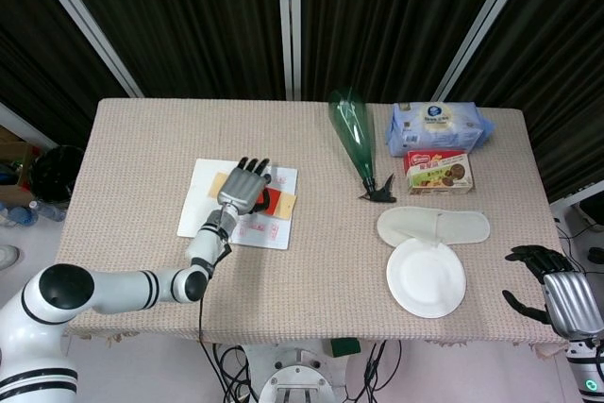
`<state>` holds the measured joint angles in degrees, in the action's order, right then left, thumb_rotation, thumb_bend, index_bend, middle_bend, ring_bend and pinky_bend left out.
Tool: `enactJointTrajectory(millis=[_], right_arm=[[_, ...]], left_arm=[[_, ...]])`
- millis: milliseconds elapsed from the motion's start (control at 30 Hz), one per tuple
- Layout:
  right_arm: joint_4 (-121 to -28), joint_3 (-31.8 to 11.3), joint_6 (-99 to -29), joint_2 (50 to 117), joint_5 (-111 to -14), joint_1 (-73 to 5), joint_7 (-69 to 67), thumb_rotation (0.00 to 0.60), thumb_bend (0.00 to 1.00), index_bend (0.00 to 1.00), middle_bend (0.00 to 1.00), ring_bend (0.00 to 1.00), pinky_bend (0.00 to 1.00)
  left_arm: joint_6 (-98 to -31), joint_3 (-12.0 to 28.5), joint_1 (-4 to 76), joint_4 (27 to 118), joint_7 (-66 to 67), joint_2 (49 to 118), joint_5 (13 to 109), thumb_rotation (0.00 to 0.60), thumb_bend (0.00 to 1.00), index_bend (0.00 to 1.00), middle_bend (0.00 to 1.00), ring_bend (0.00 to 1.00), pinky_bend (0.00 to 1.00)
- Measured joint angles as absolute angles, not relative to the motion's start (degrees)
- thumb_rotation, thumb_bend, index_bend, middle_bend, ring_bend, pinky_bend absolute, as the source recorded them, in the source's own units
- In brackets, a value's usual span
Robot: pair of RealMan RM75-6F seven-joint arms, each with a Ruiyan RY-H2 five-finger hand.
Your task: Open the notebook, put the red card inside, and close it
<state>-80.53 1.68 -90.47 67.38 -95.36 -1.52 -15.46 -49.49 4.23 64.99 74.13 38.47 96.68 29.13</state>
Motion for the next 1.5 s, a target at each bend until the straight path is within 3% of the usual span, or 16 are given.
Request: enactJointTrajectory(millis=[300,667,933,1100,1500], right_arm=[[-80.23,1.66,-90.2,67.6,-95.35,-1.77,-15.67,0.6,0.17,0.36,0.27,0.21,0.27],[-80.47,1.73,-90.4,67.58,-95.71,-1.9,-15.37,0.6,0.17,0.36,0.27,0.21,0.27],[-81.25,1.71,-90.85,67.29,-96.08,-1.89,-14.71,0.6,0.17,0.36,0.27,0.21,0.27],[-81.74,1.71,-90.89,67.08,-96.26,-1.99,-14.27,0.6,0.17,0.36,0.27,0.21,0.27],[-83.01,1.76,-90.11,67.05,-96.83,-2.76,-12.86,0.6,0.17,0.36,0.27,0.21,0.27]], left_arm=[[-50.59,3.65,64.45,77.6,41.38,95.59,28.38,0.153,0.67,0.32,0.0,0.0,0.06],[-52.94,0.75,63.14,88.42,44.77,90.39,30.11,0.144,0.67,0.35,0.0,0.0,0.06],[-57.22,2.44,58.8,95.22,36.7,85.69,36.66,0.144,0.66,0.3,0.0,0.0,0.06],[-59.38,3.55,54.4,94.87,31.61,83.06,37.77,0.141,0.66,0.29,0.0,0.0,0.06],[-58.43,2.38,50.69,87.86,33.38,83.62,30.74,0.139,0.66,0.29,0.0,0.0,0.06]])
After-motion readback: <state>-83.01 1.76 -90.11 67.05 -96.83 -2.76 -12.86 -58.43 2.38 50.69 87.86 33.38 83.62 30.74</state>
